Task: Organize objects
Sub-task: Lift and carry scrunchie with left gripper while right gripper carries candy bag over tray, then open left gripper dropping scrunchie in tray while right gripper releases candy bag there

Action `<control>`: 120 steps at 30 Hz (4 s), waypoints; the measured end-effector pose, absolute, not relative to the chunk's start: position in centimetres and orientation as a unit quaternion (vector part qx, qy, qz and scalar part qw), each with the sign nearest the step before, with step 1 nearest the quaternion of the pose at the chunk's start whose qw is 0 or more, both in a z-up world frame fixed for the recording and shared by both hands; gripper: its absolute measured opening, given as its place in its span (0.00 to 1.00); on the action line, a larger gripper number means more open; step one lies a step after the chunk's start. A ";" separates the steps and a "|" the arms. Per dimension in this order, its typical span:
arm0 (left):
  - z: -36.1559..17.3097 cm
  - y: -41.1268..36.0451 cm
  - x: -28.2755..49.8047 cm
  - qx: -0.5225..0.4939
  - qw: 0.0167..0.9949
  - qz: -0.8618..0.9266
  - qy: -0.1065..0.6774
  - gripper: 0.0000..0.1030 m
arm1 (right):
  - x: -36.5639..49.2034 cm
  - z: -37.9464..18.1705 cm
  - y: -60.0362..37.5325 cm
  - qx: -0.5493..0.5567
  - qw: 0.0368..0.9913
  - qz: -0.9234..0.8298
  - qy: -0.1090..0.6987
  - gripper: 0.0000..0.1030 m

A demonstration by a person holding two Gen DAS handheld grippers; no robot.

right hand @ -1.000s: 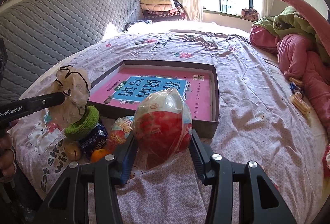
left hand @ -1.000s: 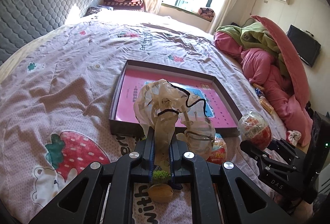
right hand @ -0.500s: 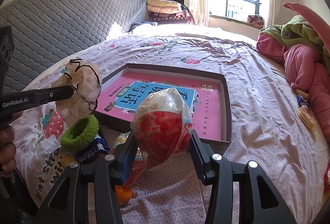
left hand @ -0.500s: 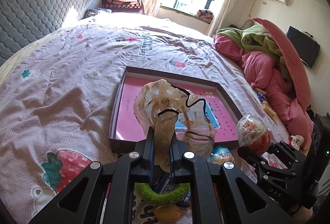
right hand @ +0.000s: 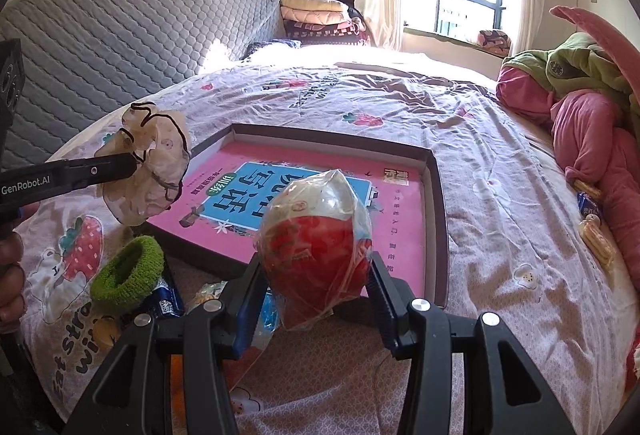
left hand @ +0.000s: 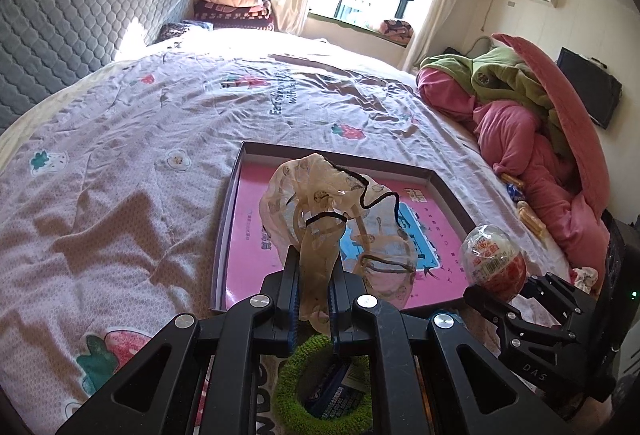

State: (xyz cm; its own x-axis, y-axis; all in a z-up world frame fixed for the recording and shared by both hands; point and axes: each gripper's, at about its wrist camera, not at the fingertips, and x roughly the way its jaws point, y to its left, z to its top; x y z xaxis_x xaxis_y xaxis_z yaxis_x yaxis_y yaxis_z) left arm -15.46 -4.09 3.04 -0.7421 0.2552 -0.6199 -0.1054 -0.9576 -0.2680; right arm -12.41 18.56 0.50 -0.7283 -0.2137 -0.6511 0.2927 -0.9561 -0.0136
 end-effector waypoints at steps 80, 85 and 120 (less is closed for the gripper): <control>-2.0 -4.6 -20.6 -0.401 0.091 0.905 -0.113 0.27 | -18.7 -2.8 20.4 0.399 0.100 -0.911 0.035 0.52; -2.0 -4.9 -20.6 -0.401 0.093 0.903 -0.120 0.35 | -18.5 -2.5 20.5 0.392 0.095 -0.914 0.037 0.55; 2.1 -6.2 -17.6 -0.352 0.080 0.922 -0.139 0.57 | -17.6 -0.2 21.8 0.365 0.107 -0.925 -0.007 0.67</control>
